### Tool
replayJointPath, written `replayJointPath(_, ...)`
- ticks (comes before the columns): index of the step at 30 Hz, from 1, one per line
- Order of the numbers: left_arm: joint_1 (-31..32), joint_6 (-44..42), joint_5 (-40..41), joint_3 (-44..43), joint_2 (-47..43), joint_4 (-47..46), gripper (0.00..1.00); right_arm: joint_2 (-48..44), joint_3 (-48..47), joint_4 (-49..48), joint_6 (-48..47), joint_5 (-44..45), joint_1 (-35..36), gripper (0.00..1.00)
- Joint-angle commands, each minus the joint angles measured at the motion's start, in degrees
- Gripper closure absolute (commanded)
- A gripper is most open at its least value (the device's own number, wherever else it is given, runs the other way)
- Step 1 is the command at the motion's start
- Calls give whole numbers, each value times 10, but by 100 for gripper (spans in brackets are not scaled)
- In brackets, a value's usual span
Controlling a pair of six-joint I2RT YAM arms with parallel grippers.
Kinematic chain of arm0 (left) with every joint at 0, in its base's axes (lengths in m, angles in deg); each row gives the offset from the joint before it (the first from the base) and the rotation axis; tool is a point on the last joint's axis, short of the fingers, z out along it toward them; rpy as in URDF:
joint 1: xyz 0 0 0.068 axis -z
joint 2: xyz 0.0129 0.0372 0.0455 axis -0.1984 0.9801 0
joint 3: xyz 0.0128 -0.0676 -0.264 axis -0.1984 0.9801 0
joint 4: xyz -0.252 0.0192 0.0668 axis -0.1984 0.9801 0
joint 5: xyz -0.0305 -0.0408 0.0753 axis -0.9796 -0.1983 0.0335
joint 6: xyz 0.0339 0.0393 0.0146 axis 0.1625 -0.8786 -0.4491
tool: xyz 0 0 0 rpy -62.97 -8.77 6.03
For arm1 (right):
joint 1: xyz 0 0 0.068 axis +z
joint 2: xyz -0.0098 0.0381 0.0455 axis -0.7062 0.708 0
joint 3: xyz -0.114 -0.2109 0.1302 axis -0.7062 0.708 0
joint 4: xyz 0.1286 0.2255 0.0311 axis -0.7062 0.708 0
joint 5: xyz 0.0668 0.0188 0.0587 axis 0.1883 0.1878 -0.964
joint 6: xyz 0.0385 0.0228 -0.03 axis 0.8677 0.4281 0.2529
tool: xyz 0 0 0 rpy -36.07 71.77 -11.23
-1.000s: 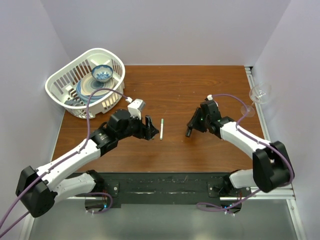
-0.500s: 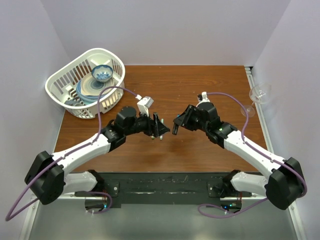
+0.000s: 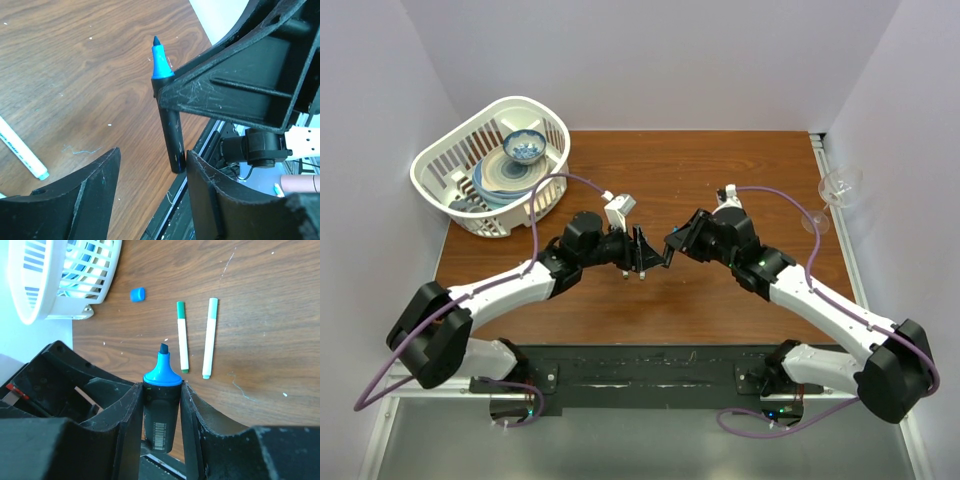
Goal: Insert the pens into the pen caps
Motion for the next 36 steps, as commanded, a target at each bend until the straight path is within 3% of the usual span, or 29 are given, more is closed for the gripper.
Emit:
replayJointPath(1, 3, 14, -22, -26, 10, -43, 41, -15, -28, -30, 12, 19, 8, 100)
replayJointPath(4, 5, 13, -25, -27, 11, -49, 40, -14, -29, -27, 11, 23, 11, 100)
replayJointPath(7, 8, 12, -31, -24, 15, -51, 49, -17, -28, -31, 16, 22, 12, 100)
replayJointPath(10, 8, 24, -50, -17, 18, -81, 76, -18, -26, -41, 16, 15, 13, 100)
replayJointPath(11, 8, 29, -55, -12, 18, -89, 90, -18, -25, -46, 15, 8, 13, 100)
replayJointPath(13, 8, 39, -66, -6, 16, -112, 100, -18, -23, -55, 5, 6, 12, 100)
replayJointPath(15, 8, 43, -70, 0, 10, -123, 100, -18, -20, -70, -5, -3, 12, 96)
replayJointPath(19, 7, 54, -77, 7, -9, -140, 100, -32, -4, -126, -23, -47, 12, 71)
replayJointPath(20, 7, 58, -78, 13, -14, -145, 100, -40, 15, -140, -26, -52, 12, 59)
replayJointPath(23, 5, 79, -87, 26, -35, -175, 100, -81, 71, -207, -26, -64, 12, 47)
replayJointPath(29, -2, 140, -114, 57, -78, -274, 100, -127, 126, -300, -7, -98, 13, 48)
replayJointPath(36, -4, 153, -113, 55, -106, -278, 100, -164, 149, -362, 1, -112, 13, 63)
